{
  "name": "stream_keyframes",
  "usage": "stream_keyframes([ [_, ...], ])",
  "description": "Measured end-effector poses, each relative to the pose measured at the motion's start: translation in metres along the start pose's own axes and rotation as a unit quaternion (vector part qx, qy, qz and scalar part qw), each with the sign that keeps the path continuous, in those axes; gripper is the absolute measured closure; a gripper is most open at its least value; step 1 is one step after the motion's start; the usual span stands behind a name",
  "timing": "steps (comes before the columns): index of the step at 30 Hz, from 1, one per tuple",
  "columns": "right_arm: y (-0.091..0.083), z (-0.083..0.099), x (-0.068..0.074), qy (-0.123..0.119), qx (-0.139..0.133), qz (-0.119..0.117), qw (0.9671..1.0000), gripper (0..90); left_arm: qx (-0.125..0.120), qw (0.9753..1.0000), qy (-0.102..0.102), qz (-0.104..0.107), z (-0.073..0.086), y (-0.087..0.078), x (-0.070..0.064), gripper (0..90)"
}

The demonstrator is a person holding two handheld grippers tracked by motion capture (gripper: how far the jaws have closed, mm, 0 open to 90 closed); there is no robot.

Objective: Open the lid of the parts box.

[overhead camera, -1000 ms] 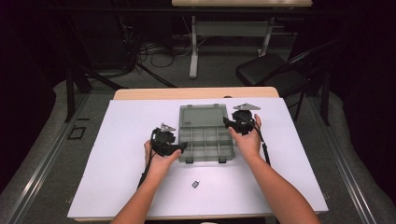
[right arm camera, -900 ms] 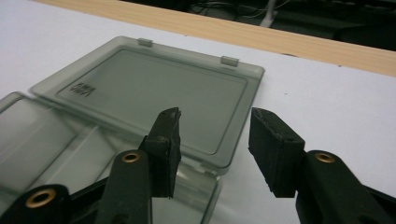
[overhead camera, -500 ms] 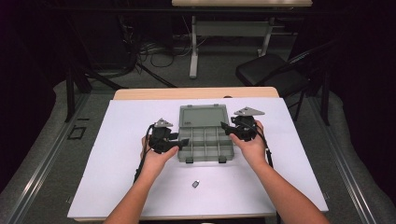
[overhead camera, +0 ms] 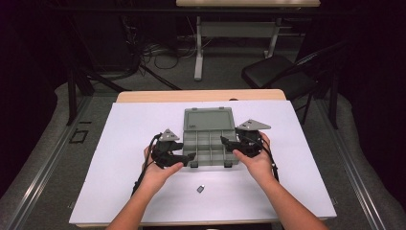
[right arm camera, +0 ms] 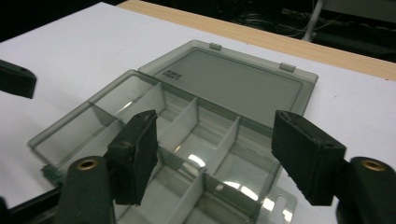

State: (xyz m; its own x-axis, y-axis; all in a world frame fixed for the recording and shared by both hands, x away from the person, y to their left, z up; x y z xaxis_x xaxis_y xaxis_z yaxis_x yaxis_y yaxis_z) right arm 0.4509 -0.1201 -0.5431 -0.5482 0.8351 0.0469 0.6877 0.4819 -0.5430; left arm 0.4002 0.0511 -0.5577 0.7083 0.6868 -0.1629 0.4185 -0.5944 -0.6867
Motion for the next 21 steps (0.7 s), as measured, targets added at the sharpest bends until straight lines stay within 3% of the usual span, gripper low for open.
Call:
stream_keyframes([
  [3, -0.008, 0.002, 0.008, 0.007, -0.017, -0.017, 0.9997, 25.5, -0.006, 1.0000, -0.005, 0.005, 0.002, 0.000, -0.006, 29.7],
  [4, -0.010, 0.003, 0.010, 0.004, -0.021, -0.018, 0.9996, 24.0, -0.002, 0.9999, -0.003, 0.016, 0.004, 0.001, -0.010, 28.4],
  [8, -0.015, 0.009, 0.012, -0.004, -0.030, -0.013, 0.9995, 19.2, 0.001, 0.9998, 0.000, 0.019, 0.011, 0.002, -0.016, 24.7],
  [14, -0.019, 0.018, 0.009, -0.011, -0.021, -0.006, 0.9997, 14.5, 0.002, 0.9991, -0.013, 0.041, 0.019, 0.002, -0.017, 19.5],
  [21, -0.025, 0.016, 0.011, 0.006, -0.031, -0.019, 0.9993, 14.4, -0.008, 0.9981, -0.020, 0.058, 0.016, -0.003, -0.023, 15.4],
])
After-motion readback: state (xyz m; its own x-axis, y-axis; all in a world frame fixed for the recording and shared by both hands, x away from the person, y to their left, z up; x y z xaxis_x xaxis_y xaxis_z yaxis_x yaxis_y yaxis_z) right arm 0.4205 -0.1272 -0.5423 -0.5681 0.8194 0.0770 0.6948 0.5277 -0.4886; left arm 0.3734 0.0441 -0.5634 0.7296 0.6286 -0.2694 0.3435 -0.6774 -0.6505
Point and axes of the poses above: each handheld gripper's, and its own axes: y roughly forward along the jaws, z roughly out of its underside, x roughly to its left, the point moved 10 cm from there along y, roughly forward along the jaws, and after that the axes turned 4 degrees about x, right-handed, at the moved point
